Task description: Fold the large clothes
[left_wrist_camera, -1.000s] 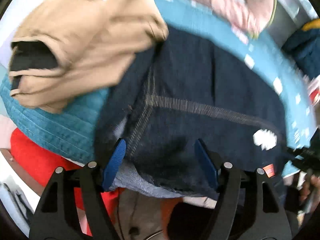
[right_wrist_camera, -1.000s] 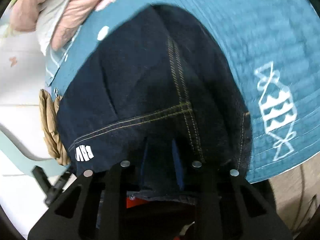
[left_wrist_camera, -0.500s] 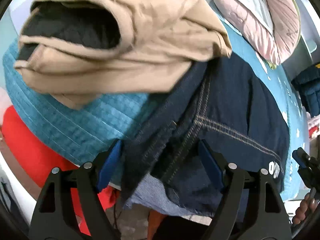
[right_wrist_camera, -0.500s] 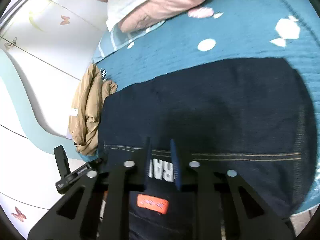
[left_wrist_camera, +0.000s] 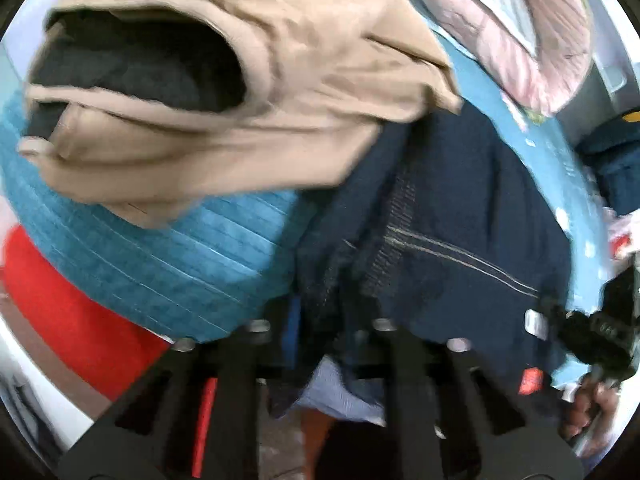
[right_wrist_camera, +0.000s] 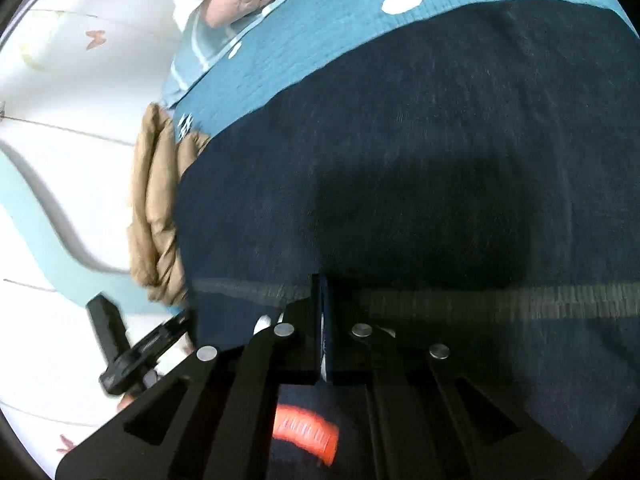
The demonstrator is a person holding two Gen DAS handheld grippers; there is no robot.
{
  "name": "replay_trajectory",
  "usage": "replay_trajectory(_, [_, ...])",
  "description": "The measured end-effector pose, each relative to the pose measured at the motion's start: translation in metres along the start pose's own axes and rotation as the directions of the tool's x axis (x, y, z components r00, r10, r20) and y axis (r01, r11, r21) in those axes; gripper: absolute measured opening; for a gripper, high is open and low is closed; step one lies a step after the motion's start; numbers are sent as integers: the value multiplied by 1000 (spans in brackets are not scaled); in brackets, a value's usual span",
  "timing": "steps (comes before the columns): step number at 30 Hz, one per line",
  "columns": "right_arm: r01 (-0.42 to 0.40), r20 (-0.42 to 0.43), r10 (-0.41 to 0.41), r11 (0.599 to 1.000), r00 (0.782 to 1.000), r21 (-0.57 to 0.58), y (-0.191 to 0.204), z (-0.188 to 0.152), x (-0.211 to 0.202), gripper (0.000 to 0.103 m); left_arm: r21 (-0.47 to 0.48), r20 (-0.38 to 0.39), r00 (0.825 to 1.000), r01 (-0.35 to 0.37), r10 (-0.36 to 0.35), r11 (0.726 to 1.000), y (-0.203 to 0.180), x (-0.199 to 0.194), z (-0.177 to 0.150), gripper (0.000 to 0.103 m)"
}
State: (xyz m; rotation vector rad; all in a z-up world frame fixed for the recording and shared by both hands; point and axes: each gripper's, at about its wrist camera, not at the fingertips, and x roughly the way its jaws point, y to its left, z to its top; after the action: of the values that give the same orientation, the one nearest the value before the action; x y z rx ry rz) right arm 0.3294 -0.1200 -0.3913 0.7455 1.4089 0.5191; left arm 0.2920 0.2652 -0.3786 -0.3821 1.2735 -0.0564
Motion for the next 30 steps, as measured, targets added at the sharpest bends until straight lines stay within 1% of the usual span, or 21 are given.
replay_trajectory(1, [-7, -12, 7, 1000, 1000, -7, 1, -7, -3, 3, 21, 1, 1000, -6, 6, 1000, -2, -1, -1, 14])
replay_trajectory(3, [7, -52, -7, 1000, 999, 2, -8, -21, 0, 3, 42, 0, 1000, -3, 3, 999, -7, -5, -2, 11])
replay_trajectory(4, [16, -57, -15, 1000, 998, 14, -12, -24, 5, 0, 45, -1, 1000, 2, -2, 999, -8, -7, -2, 10])
replay_trajectory(6, [-2, -64, 5, 999, 998, 54, -28, -25, 15, 0, 44, 0, 1000, 14, -14, 999, -15, -13, -1, 9])
replay_trajectory(8, [-8, -57, 11, 998, 998, 55, -29, -23, 17, 0, 62, 8, 999, 31, -32, 998, -20, -26, -4, 9])
replay_trajectory(10, [5, -40, -4, 1000, 999, 16, -23, -24, 12, 0, 94, 28, 998, 50, -53, 994, -33, -42, -5, 9])
replay_trajectory(13, [-4, 0, 4, 1000, 1000, 2, -18, -27, 2, 6, 135, 55, 993, 93, -101, 986, -56, -65, -4, 9])
replay_trajectory(15, [-30, 48, 31, 999, 998, -21, -12, -31, -8, 8, 164, 56, 990, 116, -127, 980, -75, -76, -2, 9])
replay_trajectory(16, [-63, 80, 66, 997, 995, -37, -7, -31, -17, 8, 180, 52, 990, 117, -129, 977, -86, -80, -1, 9])
replay_trajectory(17, [-80, 97, 84, 996, 992, -48, -2, -32, -21, 11, 199, 48, 991, 113, -124, 974, -98, -80, 1, 9])
replay_trajectory(18, [-107, 122, 115, 992, 986, -71, 5, -33, -30, 18, 225, 45, 992, 102, -114, 969, -108, -84, 0, 9])
replay_trajectory(19, [-120, 136, 132, 989, 982, -91, 10, -33, -36, 22, 248, 42, 993, 93, -107, 964, -115, -86, -2, 9])
replay_trajectory(21, [-127, 170, 153, 980, 974, -152, 25, -37, -49, 46, 287, 30, 994, 89, -102, 954, -134, -90, -5, 9])
replay_trajectory(23, [-134, 175, 170, 970, 970, -202, 37, -42, -54, 56, 322, 20, 995, 84, -96, 943, -151, -91, -7, 9])
replay_trajectory(24, [-136, 177, 180, 962, 968, -235, 46, -46, -57, 60, 336, 14, 996, 80, -90, 938, -162, -91, -10, 9])
replay_trajectory(25, [-142, 177, 191, 956, 966, -256, 53, -49, -57, 63, 340, 9, 996, 81, -89, 937, -166, -90, -11, 9])
replay_trajectory(26, [-146, 177, 199, 951, 964, -271, 59, -52, -57, 68, 344, 5, 996, 80, -87, 936, -171, -89, -13, 9])
replay_trajectory(28, [-158, 175, 219, 938, 960, -309, 66, -62, -62, 73, 352, -5, 997, 77, -81, 933, -181, -88, -17, 9])
replay_trajectory(30, [-153, 181, 222, 930, 958, -334, 69, -70, -65, 77, 364, -11, 998, 69, -70, 929, -191, -86, -21, 9])
